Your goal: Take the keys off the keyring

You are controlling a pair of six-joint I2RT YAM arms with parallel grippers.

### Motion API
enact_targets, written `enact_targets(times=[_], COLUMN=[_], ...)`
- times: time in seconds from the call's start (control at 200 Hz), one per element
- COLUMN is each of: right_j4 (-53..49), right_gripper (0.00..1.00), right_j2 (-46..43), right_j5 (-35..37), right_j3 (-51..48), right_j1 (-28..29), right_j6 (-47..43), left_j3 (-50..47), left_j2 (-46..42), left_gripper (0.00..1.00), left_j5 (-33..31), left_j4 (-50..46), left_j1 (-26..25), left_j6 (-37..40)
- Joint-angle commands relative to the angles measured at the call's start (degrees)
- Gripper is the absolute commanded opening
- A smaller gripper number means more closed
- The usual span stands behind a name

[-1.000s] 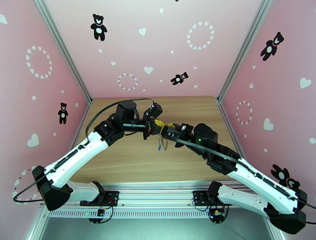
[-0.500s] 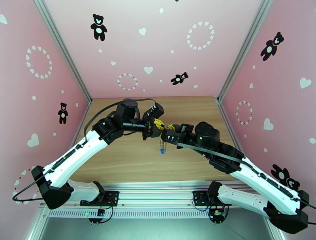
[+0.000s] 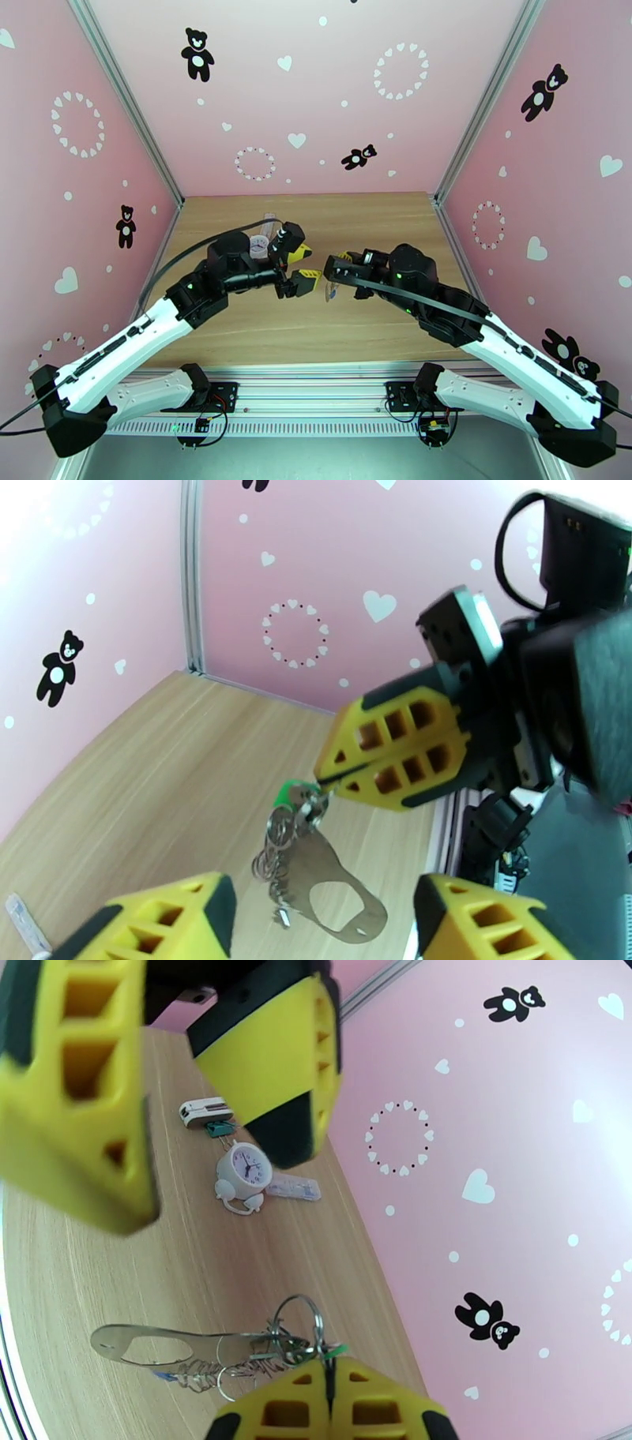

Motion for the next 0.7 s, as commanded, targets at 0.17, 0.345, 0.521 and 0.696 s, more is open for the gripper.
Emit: enact_targets(times=[0.17, 0.345, 0.521, 0.696], right_j4=[-3.8, -5.3, -7.6, -10.4], right_gripper=[0.0, 0.0, 0.0, 0.0], right_j2=[1.5, 2.4, 3.3, 4.2], right_j5=[1.1, 0.9, 0.4, -0.4], right_j3=[4.0, 5.1, 6.5, 7.6], right_j1=[0.0, 0.0, 0.0, -0.5], right_j6=[7.3, 9.3, 10.6, 11.7], left_j3=[-5.9, -6.4, -8.5, -9.7], left_j2=[1.0, 4.5, 6.1, 5.8], left_gripper=[0.76, 0.79, 0.79, 0.77], left_j5=[-12.9, -14.2, -16.3, -21.5], left_j4=[13.7, 15.7, 19.2, 20.3], left_j1=[-4.2, -5.0, -5.0, -5.1], left_j6=[-2.5, -1.4, 1.8, 5.6])
